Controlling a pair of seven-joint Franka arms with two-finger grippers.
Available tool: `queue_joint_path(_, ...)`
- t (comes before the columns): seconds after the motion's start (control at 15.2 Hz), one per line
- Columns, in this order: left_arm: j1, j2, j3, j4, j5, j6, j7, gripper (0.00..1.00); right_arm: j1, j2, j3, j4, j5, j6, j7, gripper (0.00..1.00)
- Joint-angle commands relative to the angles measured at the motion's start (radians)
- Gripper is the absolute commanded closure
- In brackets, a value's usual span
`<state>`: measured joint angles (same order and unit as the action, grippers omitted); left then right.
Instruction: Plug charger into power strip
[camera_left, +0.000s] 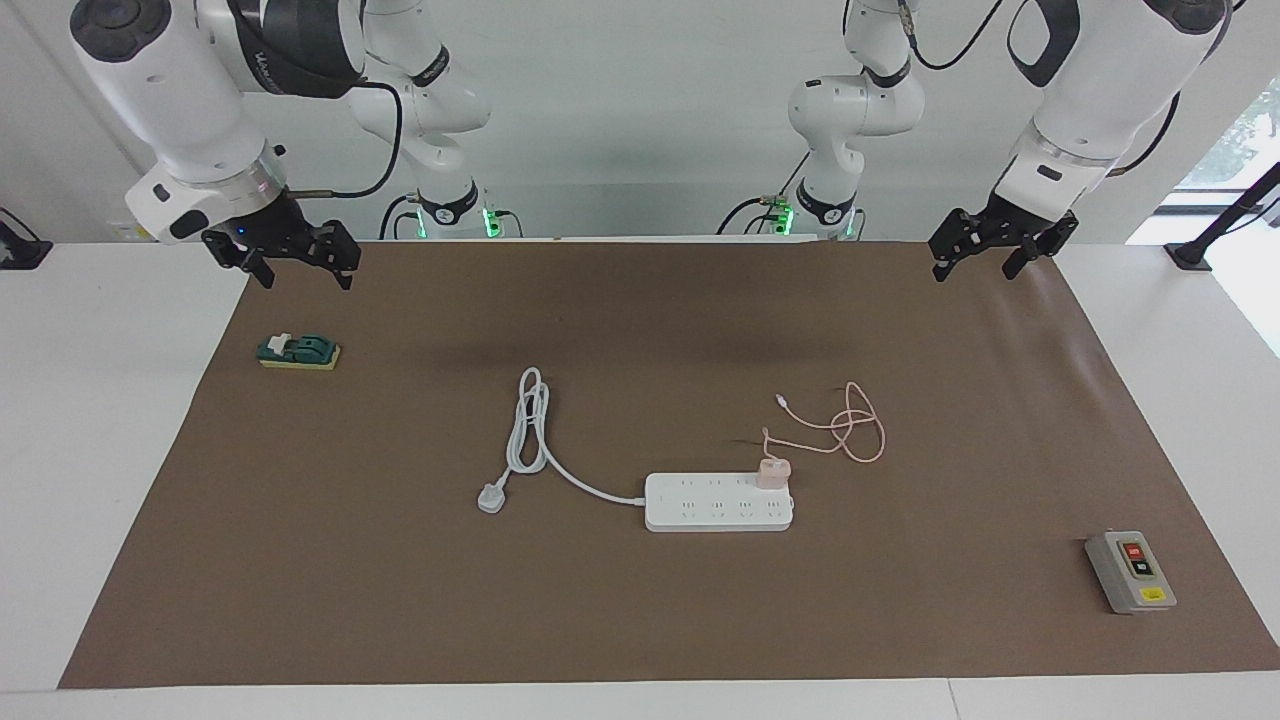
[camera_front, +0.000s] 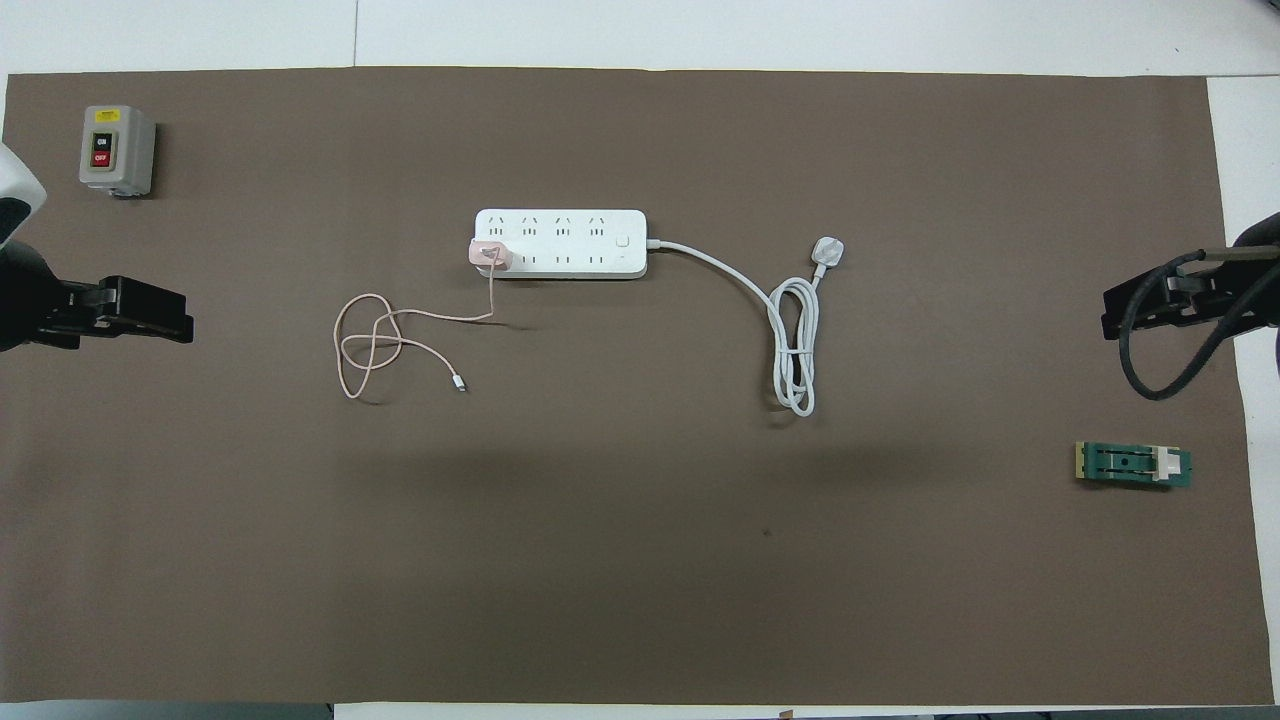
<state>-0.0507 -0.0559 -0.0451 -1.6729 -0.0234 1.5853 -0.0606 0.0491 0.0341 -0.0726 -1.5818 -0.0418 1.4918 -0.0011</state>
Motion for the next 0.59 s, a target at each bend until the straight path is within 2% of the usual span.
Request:
queue_joint_path(0.0, -0.024, -0.044, 0.007, -0.059, 0.013, 0.013, 0.010, 0.00, -0.008, -0.006, 0.004, 0.005, 0.020, -0.019, -0.014, 0.00)
queue_joint_path(0.53, -0.021, -0.051, 0.007, -0.064, 0.013, -0.027, 0.015, 0.00, -0.009, -0.006, 0.004, 0.005, 0.020, -0.019, -0.014, 0.00)
